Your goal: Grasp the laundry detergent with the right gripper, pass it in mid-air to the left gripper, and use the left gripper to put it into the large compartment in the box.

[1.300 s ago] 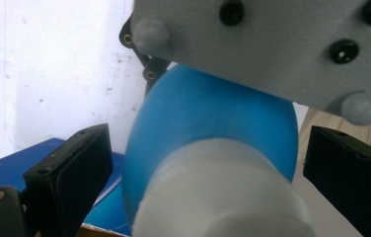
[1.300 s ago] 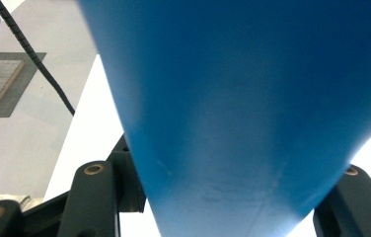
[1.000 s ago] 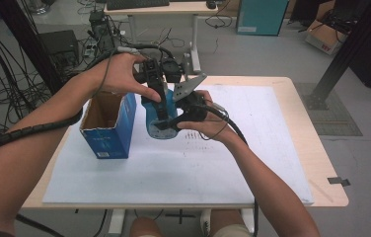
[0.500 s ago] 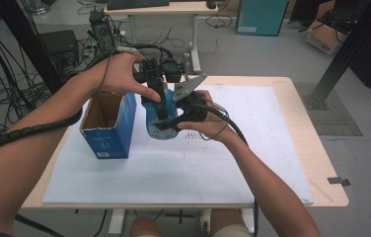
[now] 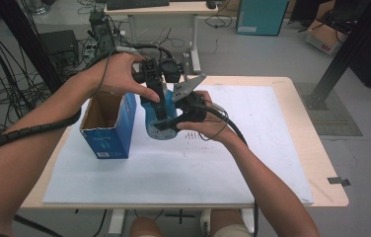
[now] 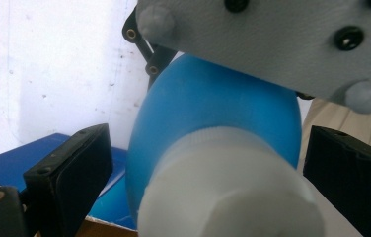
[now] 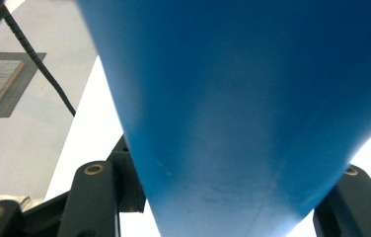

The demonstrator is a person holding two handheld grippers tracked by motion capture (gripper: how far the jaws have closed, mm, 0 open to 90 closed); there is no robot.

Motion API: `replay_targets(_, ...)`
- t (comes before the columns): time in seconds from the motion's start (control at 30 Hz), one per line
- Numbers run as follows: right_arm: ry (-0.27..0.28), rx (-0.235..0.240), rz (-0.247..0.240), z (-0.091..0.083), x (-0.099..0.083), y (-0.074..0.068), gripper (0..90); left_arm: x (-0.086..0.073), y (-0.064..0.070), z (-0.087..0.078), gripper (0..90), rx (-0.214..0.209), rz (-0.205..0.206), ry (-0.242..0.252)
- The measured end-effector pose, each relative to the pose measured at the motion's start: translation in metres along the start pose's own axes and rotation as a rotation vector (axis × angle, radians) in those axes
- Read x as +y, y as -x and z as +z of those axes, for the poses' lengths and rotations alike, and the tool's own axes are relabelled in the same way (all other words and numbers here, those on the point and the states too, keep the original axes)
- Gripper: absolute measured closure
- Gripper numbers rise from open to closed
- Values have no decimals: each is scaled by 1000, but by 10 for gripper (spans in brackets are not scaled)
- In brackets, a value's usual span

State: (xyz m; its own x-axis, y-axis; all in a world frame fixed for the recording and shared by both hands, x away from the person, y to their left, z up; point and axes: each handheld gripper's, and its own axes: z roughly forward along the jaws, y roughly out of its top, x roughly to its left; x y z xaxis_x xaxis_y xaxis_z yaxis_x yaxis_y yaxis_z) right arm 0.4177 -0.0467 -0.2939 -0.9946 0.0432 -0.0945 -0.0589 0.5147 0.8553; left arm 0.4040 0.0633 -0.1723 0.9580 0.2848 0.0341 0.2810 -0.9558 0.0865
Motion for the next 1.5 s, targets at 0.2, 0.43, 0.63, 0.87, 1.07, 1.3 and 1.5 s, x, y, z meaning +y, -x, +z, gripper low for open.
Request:
replay_targets(0.2, -3, 7, 5, 0, 1, -1, 426, 0, 0, 0, 54, 8, 9, -10)
replay_targets(0.43, -9, 0, 9, -1, 0, 0, 426, 1, 1, 0, 56, 10, -7, 10)
replay_targets(0.63, -6, 7, 17, -2, 0, -1, 426, 0, 0, 0, 56, 16, -5, 12)
replay_targets(0.87, -8, 5, 14, -2, 0, -1, 426, 0, 1, -1, 58, 8, -4, 7)
replay_targets(1.07, -3, 8, 8, -2, 0, -1, 426, 0, 0, 1, 83, 21, 10, -6)
replay_targets(1.3, -1, 2, -8, -2, 0, 0, 426, 0, 0, 3, 156, 26, -1, -14)
replay_targets(1.5, 0, 4, -10, -1, 1, -1, 425, 0, 0, 2, 231, 26, 9, -12)
